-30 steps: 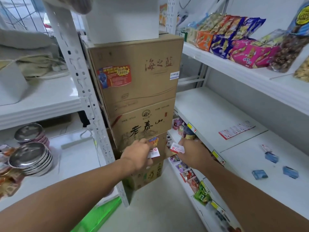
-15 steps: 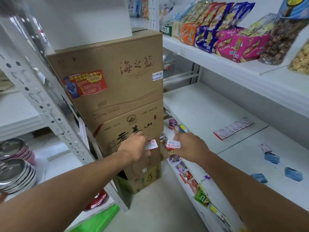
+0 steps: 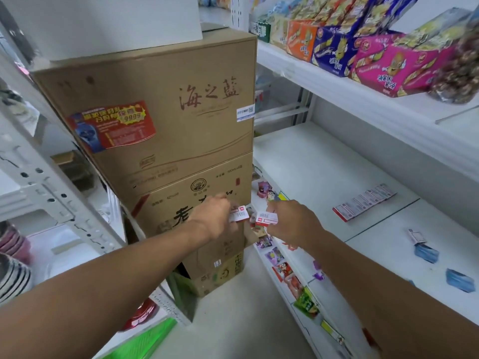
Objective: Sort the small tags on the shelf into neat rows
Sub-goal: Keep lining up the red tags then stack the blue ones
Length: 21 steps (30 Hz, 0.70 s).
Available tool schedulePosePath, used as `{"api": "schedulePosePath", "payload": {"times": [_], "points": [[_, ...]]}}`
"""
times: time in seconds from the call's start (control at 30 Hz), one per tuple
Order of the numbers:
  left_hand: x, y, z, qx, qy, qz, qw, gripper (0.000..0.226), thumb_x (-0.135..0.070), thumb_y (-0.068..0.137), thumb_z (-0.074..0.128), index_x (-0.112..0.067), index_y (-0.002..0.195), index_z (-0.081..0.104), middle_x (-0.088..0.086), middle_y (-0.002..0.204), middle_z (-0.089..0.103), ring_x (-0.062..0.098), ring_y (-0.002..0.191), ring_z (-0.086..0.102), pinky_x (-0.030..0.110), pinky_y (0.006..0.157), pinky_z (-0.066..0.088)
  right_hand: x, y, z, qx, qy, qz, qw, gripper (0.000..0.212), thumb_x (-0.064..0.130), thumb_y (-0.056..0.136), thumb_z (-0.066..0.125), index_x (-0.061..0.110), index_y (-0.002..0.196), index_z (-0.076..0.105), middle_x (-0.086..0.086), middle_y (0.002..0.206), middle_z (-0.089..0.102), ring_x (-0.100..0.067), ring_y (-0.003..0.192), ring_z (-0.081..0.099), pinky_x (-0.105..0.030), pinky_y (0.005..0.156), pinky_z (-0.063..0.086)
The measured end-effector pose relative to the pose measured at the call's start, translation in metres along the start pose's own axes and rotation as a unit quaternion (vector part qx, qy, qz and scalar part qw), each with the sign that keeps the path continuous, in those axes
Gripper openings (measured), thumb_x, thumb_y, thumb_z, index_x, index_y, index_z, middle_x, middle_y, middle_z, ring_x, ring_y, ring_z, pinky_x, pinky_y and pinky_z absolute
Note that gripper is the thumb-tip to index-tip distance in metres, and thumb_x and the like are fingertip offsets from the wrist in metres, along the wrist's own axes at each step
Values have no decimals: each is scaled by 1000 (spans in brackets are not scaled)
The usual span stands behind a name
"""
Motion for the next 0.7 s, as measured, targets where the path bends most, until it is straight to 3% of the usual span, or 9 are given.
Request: {"api": "schedulePosePath", "payload": {"times": [0.1, 0.23, 0.43, 0.57, 0.7], "points": [[4, 9, 1, -4, -44, 13, 999, 43, -32, 90, 79, -36, 132, 69, -6, 119, 55, 24, 116, 60, 38, 96, 53, 0, 3, 3, -11, -7, 28, 1000, 22, 38, 93, 69, 28, 111, 62, 6, 96, 70, -14, 76, 69, -29, 73, 58], [8, 22, 11, -7, -70, 43, 997, 50, -34, 91, 80, -31, 139, 65, -6, 126, 57, 21, 113, 59, 38, 101, 52, 0, 6, 4, -21, -28, 73, 997, 30, 33, 84, 73, 30, 112, 63, 6, 98, 72, -15, 79, 69, -32, 77, 58], [5, 46, 29, 17, -70, 87, 994, 43, -36, 89, 81, -26, 129, 71, -2, 121, 62, 20, 108, 58, 36, 96, 53, -12, 5, 12, -32, -30, 125, 991, 32, 36, 81, 78, 30, 110, 65, 9, 97, 69, -13, 83, 65, -28, 67, 50], [-9, 70, 30, 22, -75, 115, 990, 54, -35, 90, 80, -29, 141, 63, -2, 134, 61, 22, 118, 59, 39, 100, 53, -29, 12, 6, -41, -16, 157, 987, 45, 41, 76, 78, 38, 118, 64, 10, 105, 69, -14, 88, 66, -37, 77, 59], [-22, 99, 31, 25, -66, 130, 989, 60, -36, 91, 78, -34, 148, 58, -4, 140, 58, 21, 119, 58, 35, 93, 52, -55, 23, 3, -36, -6, 177, 984, 39, 39, 81, 78, 35, 117, 63, 9, 103, 69, -14, 88, 66, -35, 77, 59]]}}
Point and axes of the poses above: each hand's wrist, its own y-axis towards the middle knuckle, its own z-axis out of the palm, x = y × z, the point moved 6 cm from there along y, towards the middle knuckle
